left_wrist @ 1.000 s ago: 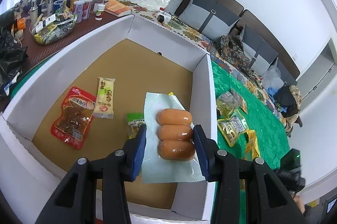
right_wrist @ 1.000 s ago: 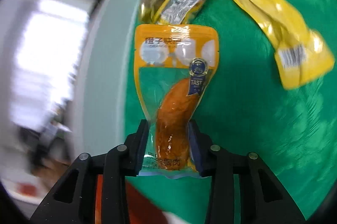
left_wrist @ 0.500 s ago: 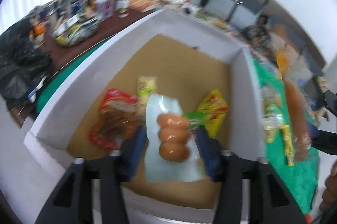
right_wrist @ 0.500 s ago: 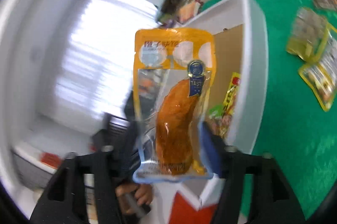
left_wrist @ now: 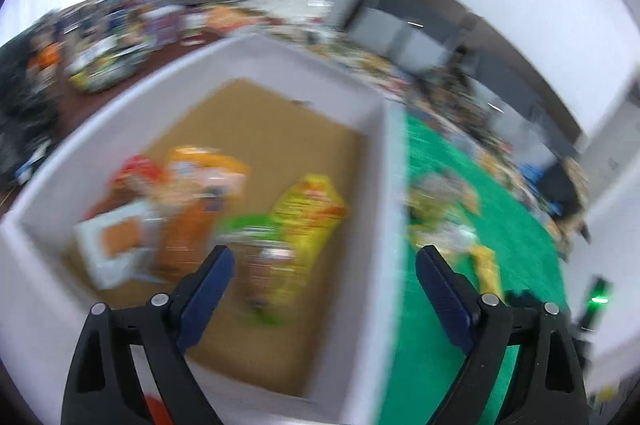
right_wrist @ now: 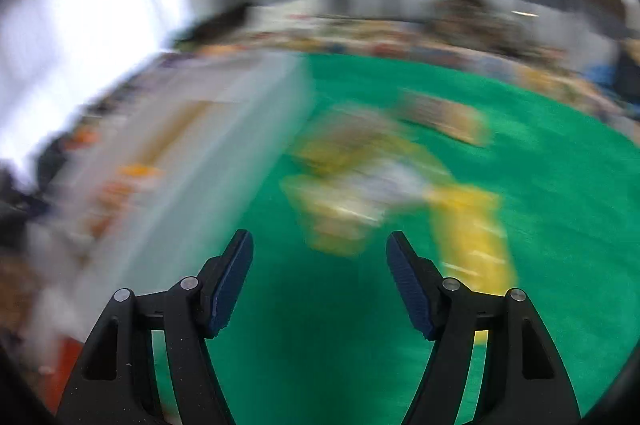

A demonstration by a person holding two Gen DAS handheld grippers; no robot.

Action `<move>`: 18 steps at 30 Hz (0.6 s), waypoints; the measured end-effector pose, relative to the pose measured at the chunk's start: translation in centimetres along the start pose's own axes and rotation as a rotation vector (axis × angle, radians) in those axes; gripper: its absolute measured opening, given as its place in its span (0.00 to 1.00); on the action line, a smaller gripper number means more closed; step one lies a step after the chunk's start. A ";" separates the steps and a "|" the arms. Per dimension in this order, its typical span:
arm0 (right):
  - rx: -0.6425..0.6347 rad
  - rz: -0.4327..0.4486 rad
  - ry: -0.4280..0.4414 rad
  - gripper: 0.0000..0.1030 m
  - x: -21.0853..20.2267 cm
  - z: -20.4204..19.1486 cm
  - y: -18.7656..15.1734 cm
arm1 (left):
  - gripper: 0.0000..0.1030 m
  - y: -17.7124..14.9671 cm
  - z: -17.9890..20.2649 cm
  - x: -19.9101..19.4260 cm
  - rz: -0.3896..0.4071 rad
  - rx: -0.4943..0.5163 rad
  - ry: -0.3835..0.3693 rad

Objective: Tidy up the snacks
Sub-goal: 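Open the left gripper to drop the sausage pack in the box while the right carries the orange pouch, then move both open grippers back over the green bed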

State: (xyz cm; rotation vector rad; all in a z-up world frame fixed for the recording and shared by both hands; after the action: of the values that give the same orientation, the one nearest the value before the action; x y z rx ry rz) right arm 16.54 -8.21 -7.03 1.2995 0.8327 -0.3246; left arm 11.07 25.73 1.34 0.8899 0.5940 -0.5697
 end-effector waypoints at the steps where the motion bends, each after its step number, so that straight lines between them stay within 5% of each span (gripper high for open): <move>1: 0.025 -0.023 -0.064 0.71 0.2 2.3 -2.0 | 0.92 -0.8 2.2 0.3 -0.013 0.042 -0.031; 7: 0.200 -0.120 -0.339 0.71 -0.7 16.0 -10.4 | 0.96 -7.1 12.0 4.7 -0.147 0.217 -0.107; 12: 0.258 -0.160 -0.357 0.71 -0.5 20.6 -12.0 | 0.95 -13.1 14.2 12.2 -0.235 0.256 0.000; 18: 0.268 -0.166 -0.325 0.72 1.5 22.3 -13.0 | 0.94 -15.7 14.1 17.4 -0.193 0.325 0.119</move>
State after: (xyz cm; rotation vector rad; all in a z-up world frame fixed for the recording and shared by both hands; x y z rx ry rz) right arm 17.18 -32.23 -16.59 1.3787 0.6344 -0.7797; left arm 16.02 2.41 -12.00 1.1865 0.7114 -0.8069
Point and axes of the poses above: each gripper's, at about its wrist camera, not at the fingertips, and x roughly the way its jaws point, z to its right, y to its top, the point moved 2 cm from there along x, roughly the way its jaws point, and after that the axes turned 11 degrees about -x, right-handed, at the moved point
